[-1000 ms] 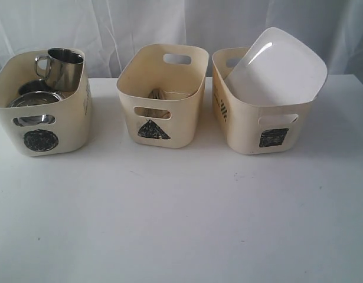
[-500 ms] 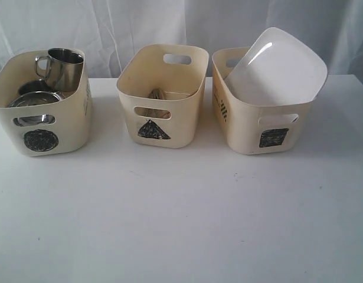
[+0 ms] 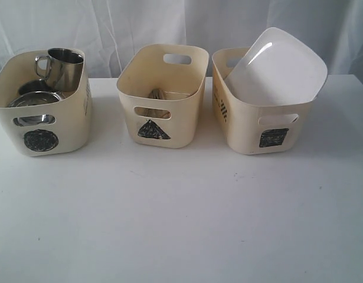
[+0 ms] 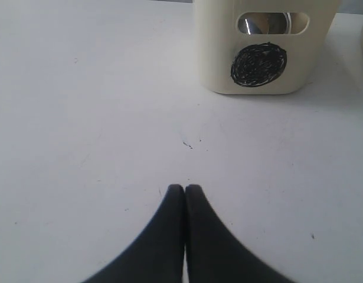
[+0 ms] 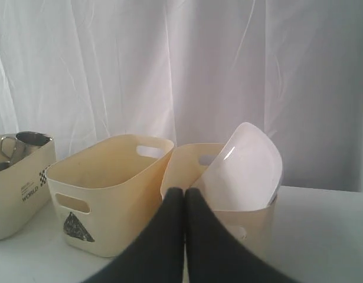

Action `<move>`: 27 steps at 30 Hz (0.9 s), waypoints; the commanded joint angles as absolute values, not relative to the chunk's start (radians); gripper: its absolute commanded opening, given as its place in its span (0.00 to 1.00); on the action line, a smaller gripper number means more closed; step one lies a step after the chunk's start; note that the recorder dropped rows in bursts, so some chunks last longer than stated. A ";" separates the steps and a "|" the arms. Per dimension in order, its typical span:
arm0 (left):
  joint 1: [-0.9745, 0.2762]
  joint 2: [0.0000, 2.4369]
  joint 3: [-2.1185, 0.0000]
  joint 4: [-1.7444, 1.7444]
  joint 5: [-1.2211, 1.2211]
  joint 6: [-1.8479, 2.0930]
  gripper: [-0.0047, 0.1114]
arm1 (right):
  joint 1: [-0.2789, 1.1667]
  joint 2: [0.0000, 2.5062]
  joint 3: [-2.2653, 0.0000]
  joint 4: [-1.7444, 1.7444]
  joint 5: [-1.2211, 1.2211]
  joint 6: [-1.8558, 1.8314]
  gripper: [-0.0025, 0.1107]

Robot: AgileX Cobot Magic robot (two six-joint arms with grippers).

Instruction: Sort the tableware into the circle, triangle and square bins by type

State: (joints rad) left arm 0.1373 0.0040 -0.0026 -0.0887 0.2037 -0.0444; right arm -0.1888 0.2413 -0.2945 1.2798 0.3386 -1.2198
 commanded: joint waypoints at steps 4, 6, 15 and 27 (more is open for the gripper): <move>0.137 0.000 0.000 -0.095 0.201 -0.047 0.04 | -0.186 0.238 -0.290 1.202 0.268 -1.239 0.02; 0.137 0.000 0.000 -0.095 0.201 -0.047 0.04 | -0.186 0.236 -0.283 1.170 0.254 -1.245 0.02; 0.137 0.000 0.000 -0.095 0.201 -0.047 0.04 | -0.192 0.079 -0.134 0.434 0.166 -0.447 0.02; 0.137 0.000 0.000 -0.095 0.201 -0.047 0.04 | -0.192 0.000 0.000 0.116 0.336 -0.236 0.02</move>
